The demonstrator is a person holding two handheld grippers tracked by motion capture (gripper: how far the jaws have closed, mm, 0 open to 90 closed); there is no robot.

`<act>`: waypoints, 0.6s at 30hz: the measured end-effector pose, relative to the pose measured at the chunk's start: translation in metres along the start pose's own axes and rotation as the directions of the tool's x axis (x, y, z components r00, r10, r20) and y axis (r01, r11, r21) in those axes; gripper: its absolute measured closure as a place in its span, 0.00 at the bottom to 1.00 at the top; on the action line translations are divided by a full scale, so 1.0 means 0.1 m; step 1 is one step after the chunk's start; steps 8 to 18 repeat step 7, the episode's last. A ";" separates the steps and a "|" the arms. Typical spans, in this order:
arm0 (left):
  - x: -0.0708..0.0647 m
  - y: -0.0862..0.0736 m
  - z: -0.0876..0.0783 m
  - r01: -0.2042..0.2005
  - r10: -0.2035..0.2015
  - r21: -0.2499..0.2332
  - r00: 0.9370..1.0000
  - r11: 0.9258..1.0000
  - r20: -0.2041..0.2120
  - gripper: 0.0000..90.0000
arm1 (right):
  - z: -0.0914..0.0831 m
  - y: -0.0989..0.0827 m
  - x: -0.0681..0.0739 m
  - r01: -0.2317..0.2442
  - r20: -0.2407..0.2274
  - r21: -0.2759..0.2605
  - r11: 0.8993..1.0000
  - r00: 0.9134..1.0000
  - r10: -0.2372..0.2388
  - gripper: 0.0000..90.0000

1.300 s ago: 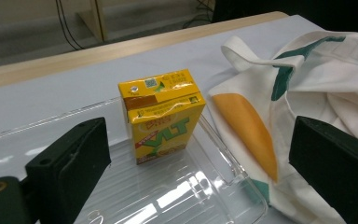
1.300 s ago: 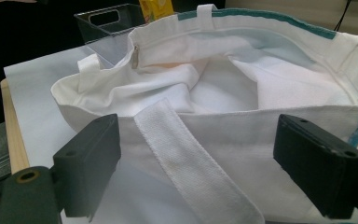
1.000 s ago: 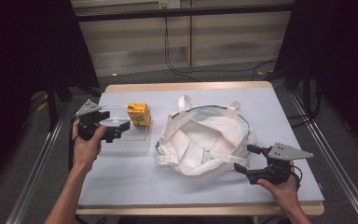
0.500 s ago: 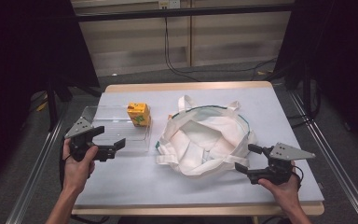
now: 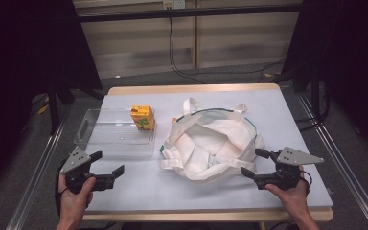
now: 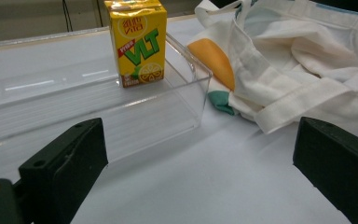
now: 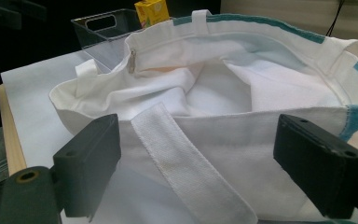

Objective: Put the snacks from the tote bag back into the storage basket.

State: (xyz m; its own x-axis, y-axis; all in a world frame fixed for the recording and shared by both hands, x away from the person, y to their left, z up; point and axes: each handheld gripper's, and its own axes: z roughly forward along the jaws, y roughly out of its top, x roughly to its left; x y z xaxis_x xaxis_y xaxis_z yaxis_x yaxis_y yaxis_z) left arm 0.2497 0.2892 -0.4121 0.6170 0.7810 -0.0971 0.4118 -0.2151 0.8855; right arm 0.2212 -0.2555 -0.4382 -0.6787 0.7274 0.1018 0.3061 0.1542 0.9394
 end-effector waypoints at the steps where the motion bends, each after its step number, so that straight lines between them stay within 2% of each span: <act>1: 0.00 -0.05 -0.01 0.022 -0.022 -0.013 1.000 1.000 -0.008 0.03 | 0.00 0.00 0.00 -0.004 0.001 0.001 1.000 1.000 0.004 0.16; 3: 0.01 -0.12 -0.02 0.032 -0.032 -0.006 0.999 0.999 -0.007 0.03 | 0.00 0.00 -0.01 -0.008 0.004 0.003 1.000 1.000 0.008 0.16; 4: 0.02 -0.15 -0.03 0.021 -0.021 0.003 1.000 1.000 -0.012 0.03 | -0.01 0.00 0.00 -0.013 0.003 0.001 1.000 1.000 0.013 0.16; 6: 0.01 -0.20 -0.03 0.038 -0.038 -0.011 0.999 0.999 -0.023 0.03 | -0.02 0.00 -0.01 -0.005 0.005 -0.002 1.000 1.000 0.005 0.16; 7: 0.00 -0.23 -0.02 0.038 -0.038 -0.006 0.999 0.999 -0.014 0.03 | -0.02 0.00 -0.01 -0.008 0.005 -0.003 1.000 1.000 0.008 0.16; 18: 0.00 -0.23 -0.02 0.038 -0.038 -0.006 0.999 0.999 -0.014 0.03 | -0.02 0.00 -0.01 -0.008 0.005 -0.003 1.000 1.000 0.008 0.16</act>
